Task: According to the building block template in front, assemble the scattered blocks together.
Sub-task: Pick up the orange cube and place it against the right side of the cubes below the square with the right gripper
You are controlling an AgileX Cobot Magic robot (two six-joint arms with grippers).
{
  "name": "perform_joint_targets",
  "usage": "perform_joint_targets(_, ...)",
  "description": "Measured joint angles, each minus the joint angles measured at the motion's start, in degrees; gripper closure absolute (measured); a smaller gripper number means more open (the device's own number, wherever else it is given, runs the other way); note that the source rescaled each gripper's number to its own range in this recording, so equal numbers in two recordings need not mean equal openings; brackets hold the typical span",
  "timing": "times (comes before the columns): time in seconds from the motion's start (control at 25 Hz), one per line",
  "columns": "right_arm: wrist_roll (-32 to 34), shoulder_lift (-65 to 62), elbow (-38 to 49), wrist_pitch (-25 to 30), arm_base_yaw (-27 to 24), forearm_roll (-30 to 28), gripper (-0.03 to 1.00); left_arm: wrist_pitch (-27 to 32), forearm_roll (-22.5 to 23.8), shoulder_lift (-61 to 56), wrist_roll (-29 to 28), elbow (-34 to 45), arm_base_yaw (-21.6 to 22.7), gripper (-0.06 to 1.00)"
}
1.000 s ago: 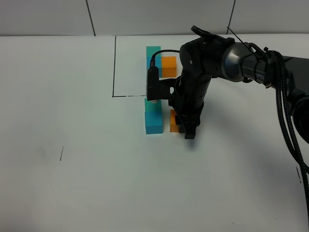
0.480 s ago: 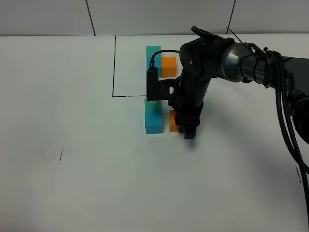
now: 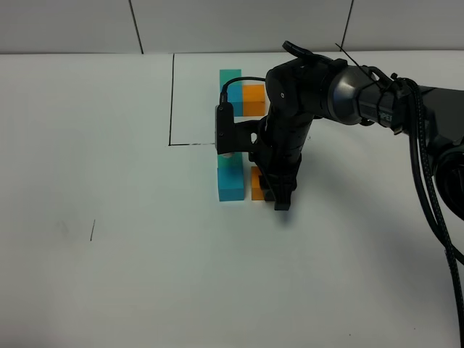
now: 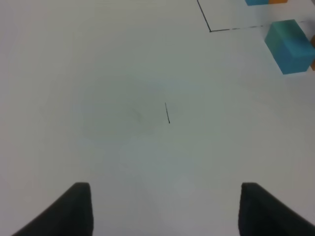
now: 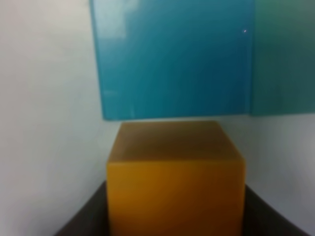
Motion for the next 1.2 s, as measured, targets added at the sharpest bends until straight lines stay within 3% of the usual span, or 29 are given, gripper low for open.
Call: perform_joint_targets(1.2,-0.1,0.3,0.0,-0.7,0.0,0.4,0.97,0.0,0.0,0.0,0.0,0.0,0.0,0.59)
